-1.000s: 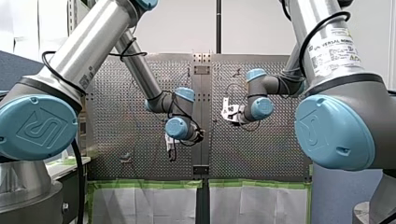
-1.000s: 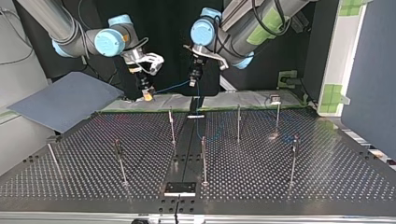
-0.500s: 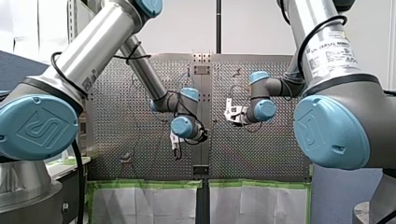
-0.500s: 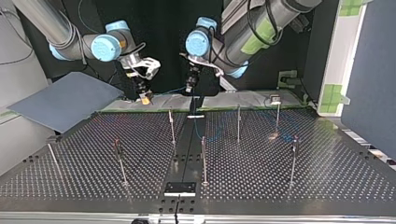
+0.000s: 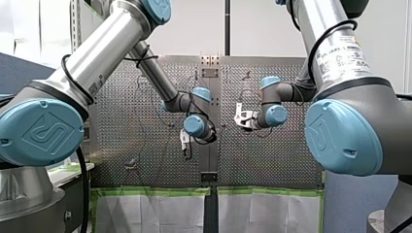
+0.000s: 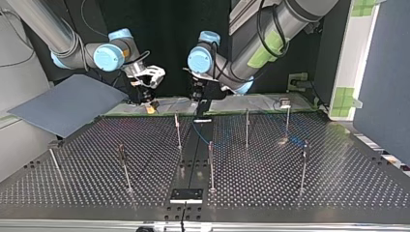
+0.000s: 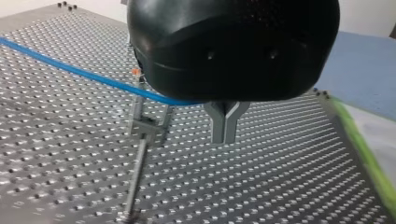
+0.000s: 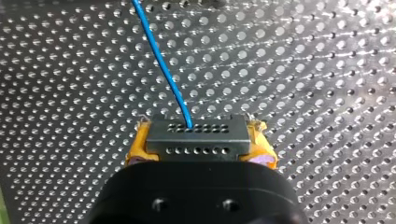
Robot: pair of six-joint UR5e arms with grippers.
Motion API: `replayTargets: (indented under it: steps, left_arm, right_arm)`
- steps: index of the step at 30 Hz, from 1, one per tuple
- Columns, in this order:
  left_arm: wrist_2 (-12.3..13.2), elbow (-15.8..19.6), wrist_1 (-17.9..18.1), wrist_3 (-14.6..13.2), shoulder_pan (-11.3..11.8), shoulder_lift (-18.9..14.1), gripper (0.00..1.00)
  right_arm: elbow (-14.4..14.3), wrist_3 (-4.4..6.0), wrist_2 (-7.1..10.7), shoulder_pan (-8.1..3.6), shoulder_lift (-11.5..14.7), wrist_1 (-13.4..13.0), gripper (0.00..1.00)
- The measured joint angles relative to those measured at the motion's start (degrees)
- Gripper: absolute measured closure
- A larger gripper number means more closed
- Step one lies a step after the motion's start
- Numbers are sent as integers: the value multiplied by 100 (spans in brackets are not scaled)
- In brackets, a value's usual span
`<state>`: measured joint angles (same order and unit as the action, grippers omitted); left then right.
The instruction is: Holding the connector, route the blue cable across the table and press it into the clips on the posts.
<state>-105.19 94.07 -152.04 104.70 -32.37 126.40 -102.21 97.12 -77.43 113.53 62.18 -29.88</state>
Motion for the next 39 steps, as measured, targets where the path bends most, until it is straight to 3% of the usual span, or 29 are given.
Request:
replayTargets:
  steps: [8,15,26,39]
  left_arm:
    - [96,-395,-95,-13,45,99,100]
    - [59,-717,-270,-84,113,355,100]
    - [93,-1286,-310,-101,316,404,100]
    - [240,-1351,-460,-202,487,405,100]
  right_arm:
    - [109,64,8,-100,-13,26,100]
    - [116,72,15,-200,-25,23,100]
    - [156,80,93,-322,-66,-6,100]
    - [348,114,129,-497,-196,-21,100]
